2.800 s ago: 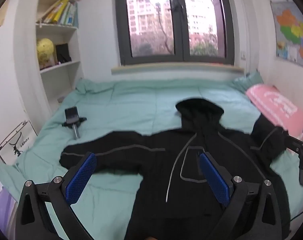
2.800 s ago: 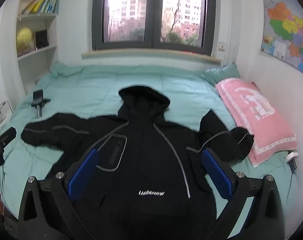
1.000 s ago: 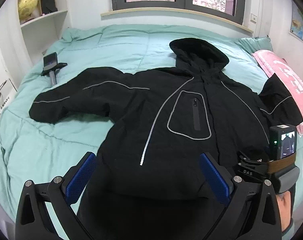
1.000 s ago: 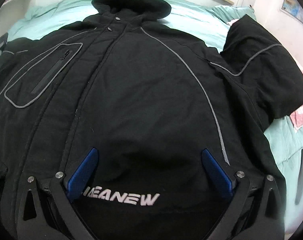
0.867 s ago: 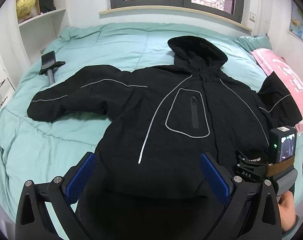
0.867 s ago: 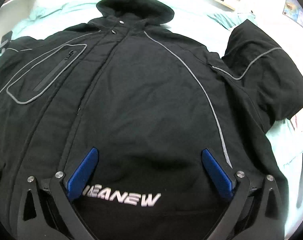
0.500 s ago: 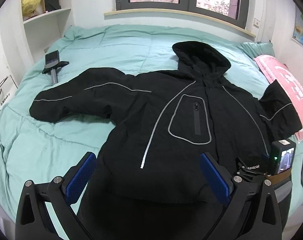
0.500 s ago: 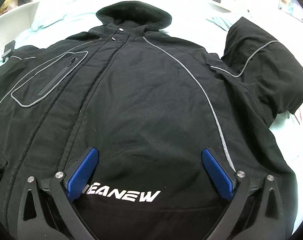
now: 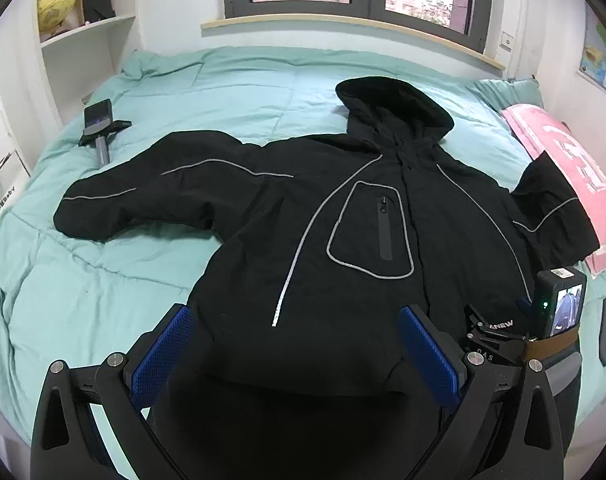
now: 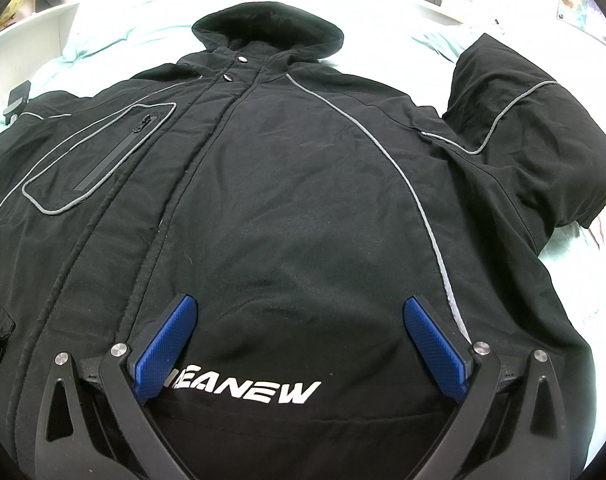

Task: Fold large clothes
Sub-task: 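Position both grippers above the black jacket, right gripper resting on its hem, then grasp the sleeve cuff nearest the left gripper and lift it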

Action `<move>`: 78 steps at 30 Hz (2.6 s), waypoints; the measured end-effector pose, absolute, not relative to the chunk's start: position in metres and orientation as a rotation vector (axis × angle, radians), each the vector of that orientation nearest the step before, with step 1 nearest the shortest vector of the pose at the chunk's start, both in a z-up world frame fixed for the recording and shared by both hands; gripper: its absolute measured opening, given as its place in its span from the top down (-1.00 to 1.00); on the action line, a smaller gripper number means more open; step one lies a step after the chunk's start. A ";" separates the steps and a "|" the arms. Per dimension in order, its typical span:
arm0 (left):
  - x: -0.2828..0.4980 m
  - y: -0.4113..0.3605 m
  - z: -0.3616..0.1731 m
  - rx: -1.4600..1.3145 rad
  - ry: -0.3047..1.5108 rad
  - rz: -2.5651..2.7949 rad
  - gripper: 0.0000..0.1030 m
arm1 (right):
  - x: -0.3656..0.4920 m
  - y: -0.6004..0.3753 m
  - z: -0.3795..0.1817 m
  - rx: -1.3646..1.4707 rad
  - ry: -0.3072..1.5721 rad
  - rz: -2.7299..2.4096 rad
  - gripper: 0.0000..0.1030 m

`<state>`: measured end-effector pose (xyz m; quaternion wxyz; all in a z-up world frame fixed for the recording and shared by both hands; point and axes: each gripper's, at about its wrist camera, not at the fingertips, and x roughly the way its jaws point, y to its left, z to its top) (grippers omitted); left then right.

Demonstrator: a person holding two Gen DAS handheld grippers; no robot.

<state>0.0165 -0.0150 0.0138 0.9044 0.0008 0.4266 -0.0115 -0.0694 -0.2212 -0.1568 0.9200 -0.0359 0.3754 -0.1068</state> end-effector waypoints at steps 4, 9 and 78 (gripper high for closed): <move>0.014 -0.015 0.014 0.005 0.876 -0.032 -0.99 | -0.069 -0.221 -0.157 -0.073 0.772 -0.219 -1.00; 0.013 -0.006 0.013 -0.013 0.880 -0.025 -0.99 | -0.069 -0.221 -0.157 -0.073 0.772 -0.219 -1.00; 0.226 0.422 -0.119 -0.716 0.862 0.284 0.13 | -0.053 -0.223 -0.133 -0.077 0.974 -0.241 -0.96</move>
